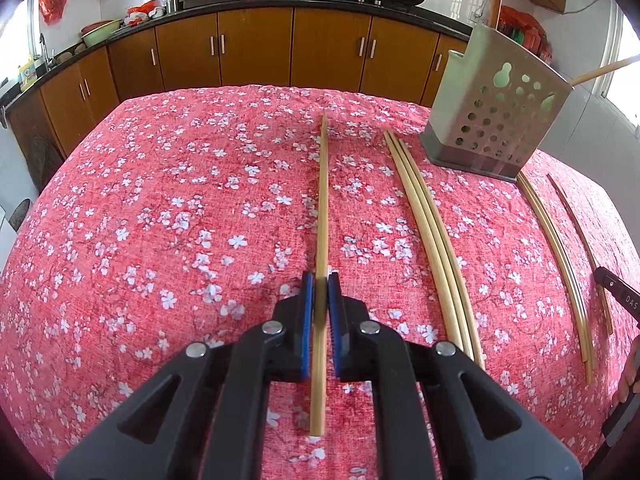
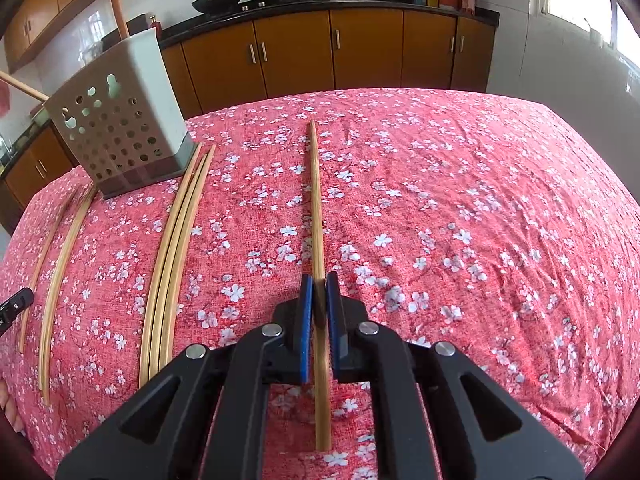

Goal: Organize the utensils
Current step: 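Lift the left tool's chopstick over the holder while the right tool carries its chopstick there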

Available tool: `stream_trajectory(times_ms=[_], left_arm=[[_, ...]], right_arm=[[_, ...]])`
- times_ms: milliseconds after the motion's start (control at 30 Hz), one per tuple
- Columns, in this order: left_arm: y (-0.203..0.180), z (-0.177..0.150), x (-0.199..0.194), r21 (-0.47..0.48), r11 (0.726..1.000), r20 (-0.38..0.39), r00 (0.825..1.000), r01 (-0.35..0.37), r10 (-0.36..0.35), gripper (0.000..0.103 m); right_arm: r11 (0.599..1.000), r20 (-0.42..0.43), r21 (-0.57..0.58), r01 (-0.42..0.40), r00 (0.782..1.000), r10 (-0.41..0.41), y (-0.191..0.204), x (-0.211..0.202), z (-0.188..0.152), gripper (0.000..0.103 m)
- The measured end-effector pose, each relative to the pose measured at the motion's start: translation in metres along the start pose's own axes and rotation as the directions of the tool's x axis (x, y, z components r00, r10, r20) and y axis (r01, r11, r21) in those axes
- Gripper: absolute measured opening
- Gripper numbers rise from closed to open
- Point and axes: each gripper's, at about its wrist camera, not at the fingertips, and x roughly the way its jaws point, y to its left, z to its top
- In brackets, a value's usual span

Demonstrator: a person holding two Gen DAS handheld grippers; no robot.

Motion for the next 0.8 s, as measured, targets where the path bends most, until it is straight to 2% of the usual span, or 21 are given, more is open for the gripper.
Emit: stream_trajectory(times_ms=[800], left_arm=[[0.0032,-0.0004,-0.0026,-0.017,1.000,0.000,1.000,0.017,-0.017,0.010]], right_arm=[[1.000,-0.002,0.004,0.001,1.000,-0.001,0.0012,-0.0003,-0.0002,0.009]])
